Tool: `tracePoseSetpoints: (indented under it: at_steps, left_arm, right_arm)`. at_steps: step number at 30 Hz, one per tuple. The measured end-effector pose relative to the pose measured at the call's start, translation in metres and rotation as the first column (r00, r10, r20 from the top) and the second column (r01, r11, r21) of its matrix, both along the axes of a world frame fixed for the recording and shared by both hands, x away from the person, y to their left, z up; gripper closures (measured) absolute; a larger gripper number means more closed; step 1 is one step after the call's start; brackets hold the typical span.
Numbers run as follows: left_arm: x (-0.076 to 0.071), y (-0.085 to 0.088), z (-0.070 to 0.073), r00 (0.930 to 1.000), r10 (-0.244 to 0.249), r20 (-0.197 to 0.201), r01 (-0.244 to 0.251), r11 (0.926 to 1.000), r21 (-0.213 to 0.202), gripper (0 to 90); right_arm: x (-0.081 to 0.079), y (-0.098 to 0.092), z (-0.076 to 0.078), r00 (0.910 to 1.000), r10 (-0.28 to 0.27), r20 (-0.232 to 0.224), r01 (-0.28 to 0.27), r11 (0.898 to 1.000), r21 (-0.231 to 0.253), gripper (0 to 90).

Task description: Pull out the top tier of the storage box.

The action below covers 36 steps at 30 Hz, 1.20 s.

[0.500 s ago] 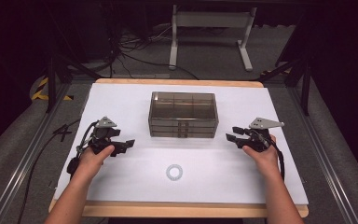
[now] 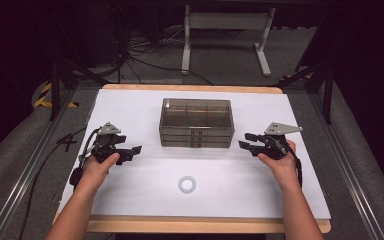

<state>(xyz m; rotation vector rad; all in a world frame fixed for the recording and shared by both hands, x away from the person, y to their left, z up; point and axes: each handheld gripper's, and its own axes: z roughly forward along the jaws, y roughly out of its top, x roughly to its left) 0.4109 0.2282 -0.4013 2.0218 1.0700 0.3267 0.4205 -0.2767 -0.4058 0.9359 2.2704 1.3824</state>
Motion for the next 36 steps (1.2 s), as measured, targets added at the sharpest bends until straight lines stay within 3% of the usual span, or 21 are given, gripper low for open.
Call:
tracePoseSetpoints:
  at_steps: [2,5,10,12,14,15,20,22,24,26,29,30,33,35,36]
  left_arm:
    - [0.0,0.0,0.0,1.0,-0.006,-0.006,0.006,1.0,0.008,24.5]
    - [0.001,-0.002,-0.001,1.0,-0.003,-0.002,0.003,0.9999,0.011,24.5]
    - [0.004,-0.005,-0.004,1.0,-0.008,-0.004,0.008,0.9998,0.018,24.4]
    - [0.004,-0.004,-0.003,1.0,-0.008,-0.006,0.008,0.9997,0.021,24.4]
    - [0.002,-0.002,-0.003,1.0,-0.005,-0.003,0.005,0.9998,0.019,24.4]
    - [0.002,-0.001,-0.002,1.0,-0.002,-0.006,0.002,0.9998,0.02,24.4]
    - [0.001,0.0,0.0,1.0,0.008,-0.003,-0.008,1.0,0.005,24.5]
    - [0.003,-0.003,0.0,1.0,-0.001,0.002,0.001,1.0,0.005,24.5]
    - [0.004,-0.006,-0.001,1.0,-0.005,0.004,0.005,1.0,0.001,24.5]
    - [0.005,-0.008,-0.001,0.9999,-0.014,0.002,0.014,0.9998,0.012,24.5]
    - [0.007,-0.01,-0.002,0.9999,-0.014,0.001,0.014,0.9998,0.014,24.5]
    - [0.008,-0.01,-0.001,0.9999,-0.016,0.0,0.016,0.9998,0.015,24.5]
    - [0.01,-0.01,-0.001,0.9998,-0.018,0.003,0.018,0.9997,0.014,24.5]
    - [0.011,-0.011,-0.001,0.9999,-0.016,0.003,0.016,0.9998,0.009,24.5]
    - [0.011,-0.011,-0.001,0.9998,-0.018,0.004,0.018,0.9998,0.01,24.5]
  right_arm:
    - [0.001,0.0,-0.001,1.0,0.003,0.001,-0.003,1.0,-0.001,58.3]
    - [-0.001,0.003,-0.001,0.9995,0.011,0.03,-0.009,0.999,-0.04,58.5]
    - [-0.004,0.001,0.001,0.9966,0.049,0.066,-0.048,0.999,-0.018,58.9]
    - [-0.006,-0.001,0.001,0.993,0.057,0.104,-0.055,0.998,-0.023,58.8]
    - [-0.008,-0.003,-0.003,0.9841,0.041,0.173,-0.046,0.999,0.024,59.2]
    - [-0.009,-0.004,-0.004,0.9834,0.039,0.177,-0.046,0.998,0.033,59.4]
    - [-0.012,-0.005,-0.003,0.975,0.055,0.216,-0.053,0.999,-0.014,57.3]
    - [-0.014,-0.006,-0.003,0.9711,0.055,0.232,-0.057,0.998,0.002,55.4]
    - [-0.016,-0.007,-0.005,0.9701,0.044,0.239,-0.061,0.996,0.068,53.7]
    - [-0.019,-0.009,-0.005,0.9648,0.036,0.26,-0.063,0.994,0.094,53.5]
    - [-0.024,-0.01,-0.004,0.9495,0.033,0.312,-0.06,0.995,0.077,52.2]
    - [-0.026,-0.011,-0.004,0.9407,0.032,0.338,-0.059,0.996,0.071,50.8]
    - [-0.029,-0.009,-0.003,0.9322,0.014,0.362,-0.045,0.996,0.079,49.4]
    - [-0.03,-0.009,-0.003,0.9243,0.018,0.381,-0.043,0.997,0.058,52.1]
    - [-0.032,-0.009,-0.002,0.9157,0.023,0.401,-0.033,0.999,0.02,53.8]
